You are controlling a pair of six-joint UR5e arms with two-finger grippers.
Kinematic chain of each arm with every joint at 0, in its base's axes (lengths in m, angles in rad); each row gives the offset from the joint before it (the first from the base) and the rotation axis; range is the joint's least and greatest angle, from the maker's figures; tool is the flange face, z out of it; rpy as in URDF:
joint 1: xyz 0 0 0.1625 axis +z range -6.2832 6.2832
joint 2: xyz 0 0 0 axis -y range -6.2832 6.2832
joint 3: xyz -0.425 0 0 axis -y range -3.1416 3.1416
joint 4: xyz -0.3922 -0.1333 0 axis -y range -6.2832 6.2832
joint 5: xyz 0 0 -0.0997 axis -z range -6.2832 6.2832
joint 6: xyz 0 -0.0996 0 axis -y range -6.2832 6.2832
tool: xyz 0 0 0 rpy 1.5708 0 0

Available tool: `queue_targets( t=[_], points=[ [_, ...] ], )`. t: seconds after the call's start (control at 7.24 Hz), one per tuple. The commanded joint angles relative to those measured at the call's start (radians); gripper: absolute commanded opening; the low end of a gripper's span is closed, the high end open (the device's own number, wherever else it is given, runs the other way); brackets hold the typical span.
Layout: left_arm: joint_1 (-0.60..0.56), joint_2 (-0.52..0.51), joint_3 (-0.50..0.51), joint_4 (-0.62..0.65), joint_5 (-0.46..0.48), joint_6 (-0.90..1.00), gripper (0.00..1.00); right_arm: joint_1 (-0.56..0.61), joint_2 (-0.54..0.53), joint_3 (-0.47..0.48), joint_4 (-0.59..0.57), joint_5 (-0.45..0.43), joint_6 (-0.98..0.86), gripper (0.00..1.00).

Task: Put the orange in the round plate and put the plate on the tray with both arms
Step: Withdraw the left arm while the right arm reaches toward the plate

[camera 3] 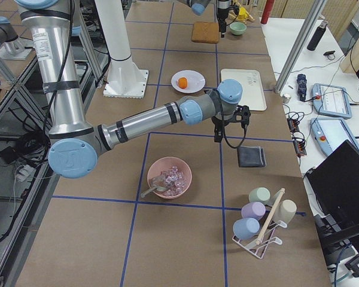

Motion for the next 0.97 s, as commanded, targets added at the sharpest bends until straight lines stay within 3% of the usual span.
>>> queue_targets(
  t=[0.0,0.28,0.55,0.83],
  points=[
    [-0.123,0.003,0.079,0.071,-0.005,0.237,0.99,-0.161,0.054,-0.068,0.383,-0.01,0.439,1.0],
    [-0.194,0.015,0.113,0.063,-0.005,0.249,0.99,-0.267,0.113,-0.111,0.538,-0.107,0.647,1.0],
    [-0.252,0.047,0.112,0.01,-0.011,0.248,0.99,-0.435,0.181,-0.116,0.622,-0.321,0.846,1.0],
    [-0.259,0.064,0.112,0.01,0.001,0.246,0.99,-0.593,0.211,-0.186,0.798,-0.52,0.977,1.0]
  ],
)
